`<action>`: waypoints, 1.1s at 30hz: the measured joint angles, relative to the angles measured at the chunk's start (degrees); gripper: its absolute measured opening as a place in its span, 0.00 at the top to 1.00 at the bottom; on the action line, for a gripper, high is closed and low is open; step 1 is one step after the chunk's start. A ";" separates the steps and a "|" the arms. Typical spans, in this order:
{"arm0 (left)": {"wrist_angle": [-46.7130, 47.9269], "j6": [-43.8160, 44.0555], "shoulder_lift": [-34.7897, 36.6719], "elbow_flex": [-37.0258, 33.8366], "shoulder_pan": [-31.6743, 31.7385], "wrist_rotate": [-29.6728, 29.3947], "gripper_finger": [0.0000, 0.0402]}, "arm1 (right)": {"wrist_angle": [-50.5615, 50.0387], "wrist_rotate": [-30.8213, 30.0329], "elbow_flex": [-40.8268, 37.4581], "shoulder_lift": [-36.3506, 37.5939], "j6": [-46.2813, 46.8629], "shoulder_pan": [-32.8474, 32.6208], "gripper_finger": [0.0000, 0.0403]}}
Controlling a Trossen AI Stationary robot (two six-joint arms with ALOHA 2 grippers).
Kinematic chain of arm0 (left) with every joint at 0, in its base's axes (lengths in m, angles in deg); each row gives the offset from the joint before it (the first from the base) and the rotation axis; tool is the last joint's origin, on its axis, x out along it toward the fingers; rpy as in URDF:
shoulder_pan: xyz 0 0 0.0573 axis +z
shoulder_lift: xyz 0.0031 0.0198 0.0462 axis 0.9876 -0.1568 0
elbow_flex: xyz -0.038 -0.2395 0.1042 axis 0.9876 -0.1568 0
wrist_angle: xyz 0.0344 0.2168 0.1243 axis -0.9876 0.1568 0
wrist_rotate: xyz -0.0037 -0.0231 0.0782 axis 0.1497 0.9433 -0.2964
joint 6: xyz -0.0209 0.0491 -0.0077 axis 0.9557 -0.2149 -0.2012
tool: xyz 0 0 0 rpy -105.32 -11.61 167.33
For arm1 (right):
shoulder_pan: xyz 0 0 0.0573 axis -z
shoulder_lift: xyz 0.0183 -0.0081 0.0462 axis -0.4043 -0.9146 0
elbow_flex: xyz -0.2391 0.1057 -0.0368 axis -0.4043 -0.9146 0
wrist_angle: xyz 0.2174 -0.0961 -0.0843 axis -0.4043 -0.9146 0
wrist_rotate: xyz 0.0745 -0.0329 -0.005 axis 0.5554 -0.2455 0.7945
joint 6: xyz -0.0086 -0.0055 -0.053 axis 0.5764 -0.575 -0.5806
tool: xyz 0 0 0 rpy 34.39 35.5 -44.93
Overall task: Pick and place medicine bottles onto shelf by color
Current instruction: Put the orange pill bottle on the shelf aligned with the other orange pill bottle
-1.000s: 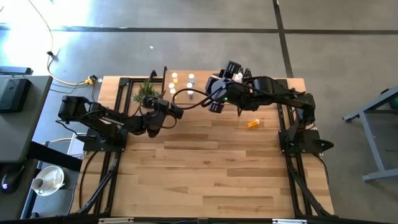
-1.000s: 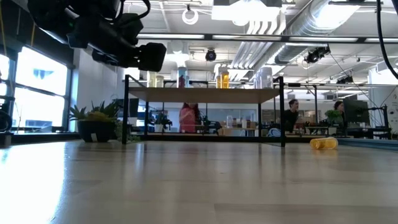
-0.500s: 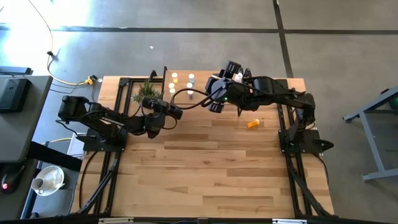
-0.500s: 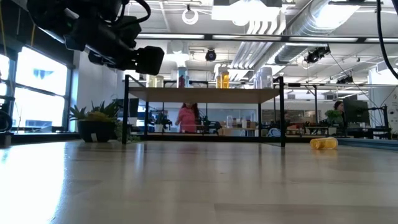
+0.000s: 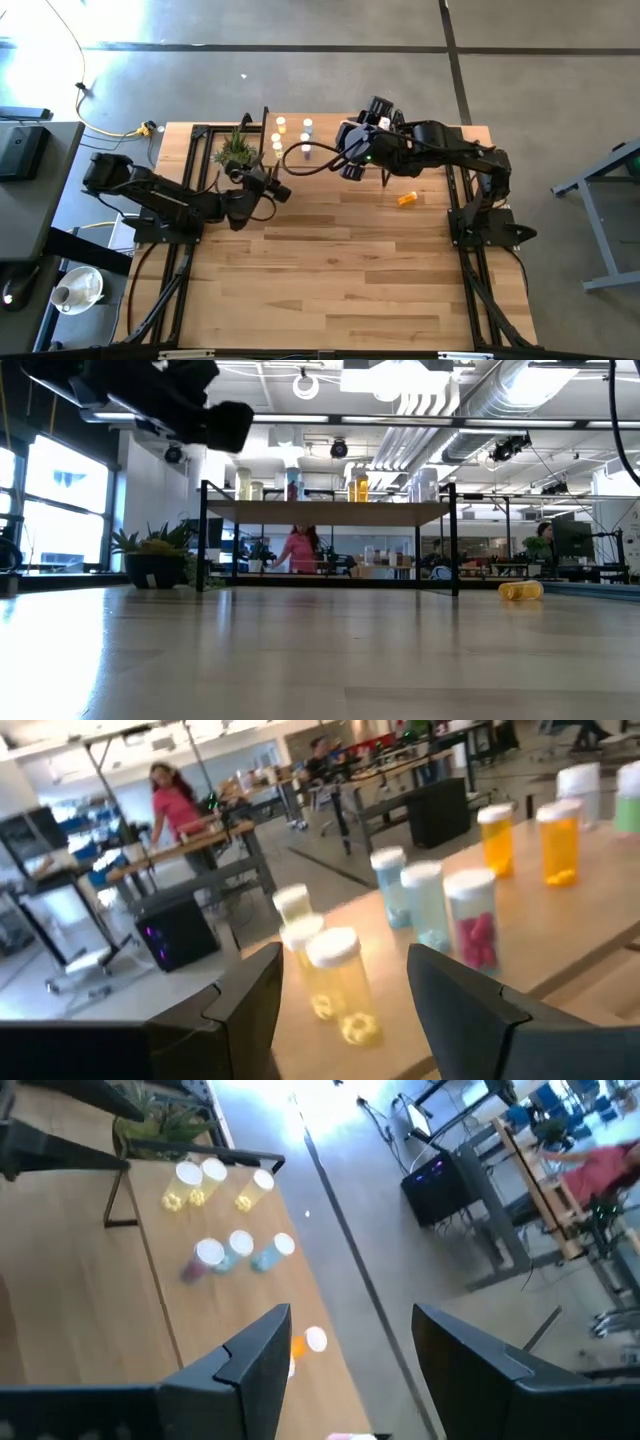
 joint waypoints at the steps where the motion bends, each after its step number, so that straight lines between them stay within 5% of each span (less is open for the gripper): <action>1: -0.07 -2.21 1.24 0.00 -0.62 -0.20 0.49 | -0.33 0.00 0.00 0.25 1.06 0.04 0.50; 8: 7.43 -9.48 12.07 0.00 -3.98 1.79 0.49 | -8.08 2.02 0.00 1.93 12.22 0.77 0.50; 17: 34.13 10.06 24.64 0.00 -0.49 27.59 0.49 | -15.27 3.04 -4.30 3.71 24.54 1.76 0.50; 33: 32.18 12.03 24.87 0.00 5.05 52.72 0.49 | -13.44 4.10 -41.60 25.29 52.50 -1.84 0.50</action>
